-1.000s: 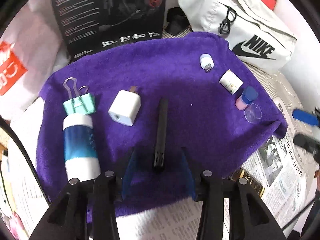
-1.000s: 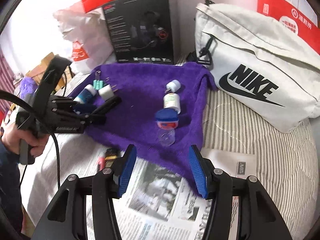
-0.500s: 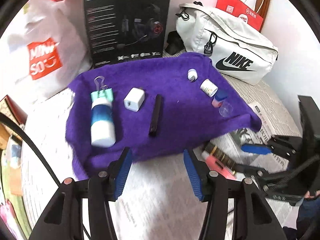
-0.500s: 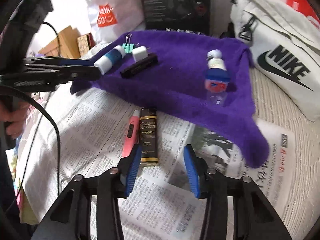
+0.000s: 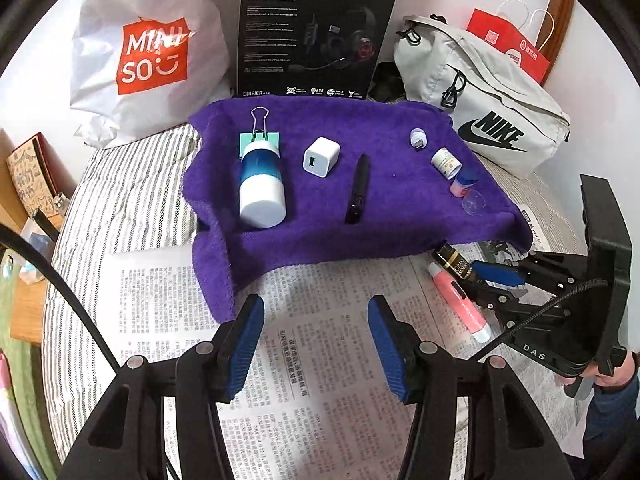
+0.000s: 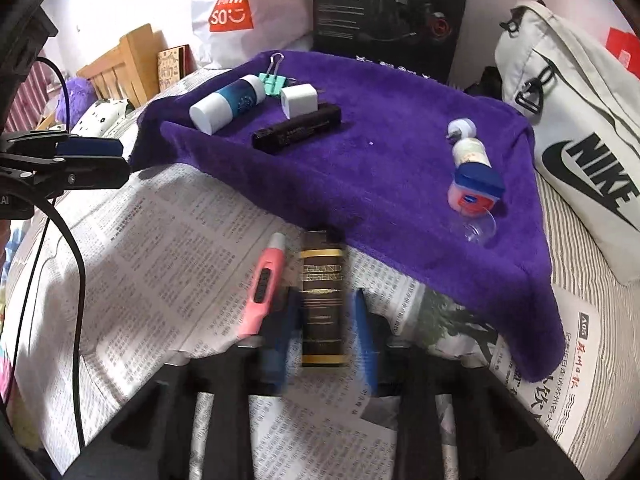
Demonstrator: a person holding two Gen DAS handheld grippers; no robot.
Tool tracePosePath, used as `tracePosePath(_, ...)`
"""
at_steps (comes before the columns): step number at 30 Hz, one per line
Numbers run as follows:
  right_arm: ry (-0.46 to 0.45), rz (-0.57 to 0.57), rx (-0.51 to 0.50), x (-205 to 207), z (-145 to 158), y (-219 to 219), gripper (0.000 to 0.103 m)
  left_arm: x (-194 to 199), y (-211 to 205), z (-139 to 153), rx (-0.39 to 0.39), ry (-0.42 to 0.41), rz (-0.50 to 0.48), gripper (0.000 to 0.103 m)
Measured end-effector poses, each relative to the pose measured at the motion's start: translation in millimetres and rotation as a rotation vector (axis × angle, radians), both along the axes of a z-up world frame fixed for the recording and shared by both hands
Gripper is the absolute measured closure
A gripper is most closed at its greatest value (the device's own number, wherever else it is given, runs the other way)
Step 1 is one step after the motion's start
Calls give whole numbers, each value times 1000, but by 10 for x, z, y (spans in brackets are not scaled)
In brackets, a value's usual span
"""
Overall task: Organize rigid objects
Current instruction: 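Grasp the pink pen with the left tool while the right tool grasps the Grand Reserve bottle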
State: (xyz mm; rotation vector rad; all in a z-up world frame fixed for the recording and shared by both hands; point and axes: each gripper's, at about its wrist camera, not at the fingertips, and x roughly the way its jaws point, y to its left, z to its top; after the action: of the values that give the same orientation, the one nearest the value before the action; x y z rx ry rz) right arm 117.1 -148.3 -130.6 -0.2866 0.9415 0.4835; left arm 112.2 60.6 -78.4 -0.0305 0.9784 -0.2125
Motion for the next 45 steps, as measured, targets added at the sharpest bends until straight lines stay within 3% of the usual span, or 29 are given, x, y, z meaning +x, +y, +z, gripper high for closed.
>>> tracePosePath(12, 7, -15, 12, -28, -13, -38, 80, -15, -23, -84, -11, 16, 3, 51)
tracePosePath(18, 19, -92, 38, -93, 46, -372, 80, 25, -155, -132, -18, 37, -6, 51)
tracePosePath(32, -4, -283, 96, -277, 170, -1320, 80, 199, -1071, -216, -33, 104, -119, 47)
tracePosePath(37, -19, -304, 115, -329, 208, -1501, 80, 286, -1308, -371, 61, 152, -97, 40)
tracePosePath(40, -19, -304, 122, -339, 198, -1541, 80, 270, -1435, -387, 124, 129, -113, 40)
tracePosePath(42, -18, -306, 125, -348, 189, -1552, 80, 238, -1452, -384, 169, 113, -124, 49)
tracePosePath(45, -16, -307, 128, -353, 178, -1545, 80, 187, -1372, -351, 160, 109, -139, 63)
